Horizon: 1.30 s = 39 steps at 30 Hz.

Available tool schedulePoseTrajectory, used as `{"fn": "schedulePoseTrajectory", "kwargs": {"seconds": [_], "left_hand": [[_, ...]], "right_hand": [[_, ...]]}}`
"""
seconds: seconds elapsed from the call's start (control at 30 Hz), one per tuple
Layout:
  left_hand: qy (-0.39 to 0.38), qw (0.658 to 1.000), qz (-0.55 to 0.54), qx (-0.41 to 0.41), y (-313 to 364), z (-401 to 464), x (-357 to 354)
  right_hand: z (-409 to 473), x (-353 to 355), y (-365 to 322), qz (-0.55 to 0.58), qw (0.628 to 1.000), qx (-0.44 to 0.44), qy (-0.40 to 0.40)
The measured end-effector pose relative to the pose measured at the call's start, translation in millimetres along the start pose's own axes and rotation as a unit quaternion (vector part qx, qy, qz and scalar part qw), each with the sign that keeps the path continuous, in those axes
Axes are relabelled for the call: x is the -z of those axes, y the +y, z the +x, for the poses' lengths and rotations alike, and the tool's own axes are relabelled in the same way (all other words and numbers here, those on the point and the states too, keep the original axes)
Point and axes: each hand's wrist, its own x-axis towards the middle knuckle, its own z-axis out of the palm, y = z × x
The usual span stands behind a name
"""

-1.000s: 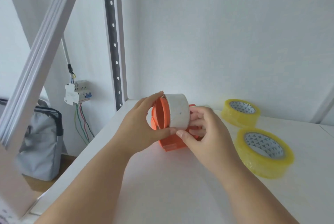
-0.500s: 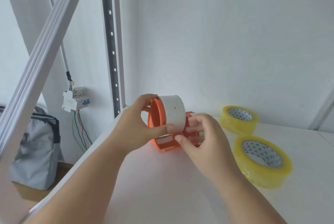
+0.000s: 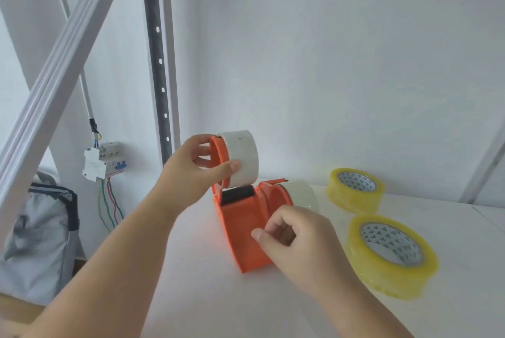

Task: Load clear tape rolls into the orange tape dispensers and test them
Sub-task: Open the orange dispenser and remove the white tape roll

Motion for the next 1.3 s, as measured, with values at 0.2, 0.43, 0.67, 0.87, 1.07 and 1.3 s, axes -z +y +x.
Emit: {"fn": "schedulePoseTrajectory", "kwargs": {"seconds": [0.2, 0.43, 0.67, 0.87, 1.07, 1.3], "left_hand": [[-0.025, 0.998, -0.027, 0.045, -10, 9, 5], [-0.073, 0.993, -0.082, 0.045, 0, 7, -5], [-0.138, 0.986, -0.095, 0.017, 3, -3, -13], [-0.181, 0.976, -0.117, -0.013, 5, -9, -19], [-0.188, 0.974, -0.125, -0.03, 6, -13, -19], [-0.183, 0.974, -0.133, -0.03, 8, -23, -20]], "right_hand": [[6, -1, -1, -0.003, 1.0, -0.018, -0.018], [20, 1, 1, 0.051, 0.998, -0.031, 0.026], [28, 3, 4, 0.142, 0.988, -0.035, 0.046], [30, 5, 2, 0.223, 0.974, -0.045, 0.012], [31, 6, 4, 0.265, 0.964, -0.031, -0.012], [31, 10, 3, 0.314, 0.949, -0.021, -0.01]]}}
